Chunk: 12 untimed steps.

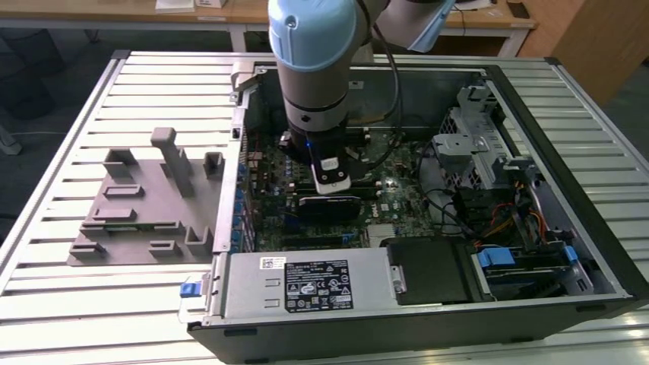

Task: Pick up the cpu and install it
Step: 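Install the second cpu locking lever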

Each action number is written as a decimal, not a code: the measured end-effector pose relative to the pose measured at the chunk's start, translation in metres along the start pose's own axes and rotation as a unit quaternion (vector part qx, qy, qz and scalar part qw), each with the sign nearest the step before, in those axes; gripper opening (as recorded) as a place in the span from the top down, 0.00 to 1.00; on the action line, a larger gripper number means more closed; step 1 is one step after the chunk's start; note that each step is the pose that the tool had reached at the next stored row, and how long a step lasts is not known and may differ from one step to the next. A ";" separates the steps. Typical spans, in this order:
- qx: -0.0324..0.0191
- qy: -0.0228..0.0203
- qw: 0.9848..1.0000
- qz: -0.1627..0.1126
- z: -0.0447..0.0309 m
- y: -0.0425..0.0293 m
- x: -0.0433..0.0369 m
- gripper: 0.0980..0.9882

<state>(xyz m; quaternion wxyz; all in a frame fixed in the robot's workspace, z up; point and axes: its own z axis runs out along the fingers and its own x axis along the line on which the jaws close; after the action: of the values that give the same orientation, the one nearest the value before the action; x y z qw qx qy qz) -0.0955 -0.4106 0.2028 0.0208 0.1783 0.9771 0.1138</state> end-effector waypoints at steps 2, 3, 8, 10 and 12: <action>-0.001 0.000 1.000 0.000 -0.0002 -0.0021 -0.0004 0.99; -0.002 0.001 1.000 0.000 -0.0003 -0.0030 -0.0006 0.99; -0.006 0.002 1.000 0.001 -0.0003 -0.0063 -0.0018 0.99; -0.011 0.004 1.000 0.001 -0.0006 -0.0082 -0.0025 0.99; -0.018 0.006 1.000 0.002 -0.0005 -0.0088 -0.0026 0.99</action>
<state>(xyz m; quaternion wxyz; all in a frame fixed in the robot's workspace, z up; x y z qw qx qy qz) -0.0961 -0.4197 0.2013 0.0176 0.1791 0.9747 0.1327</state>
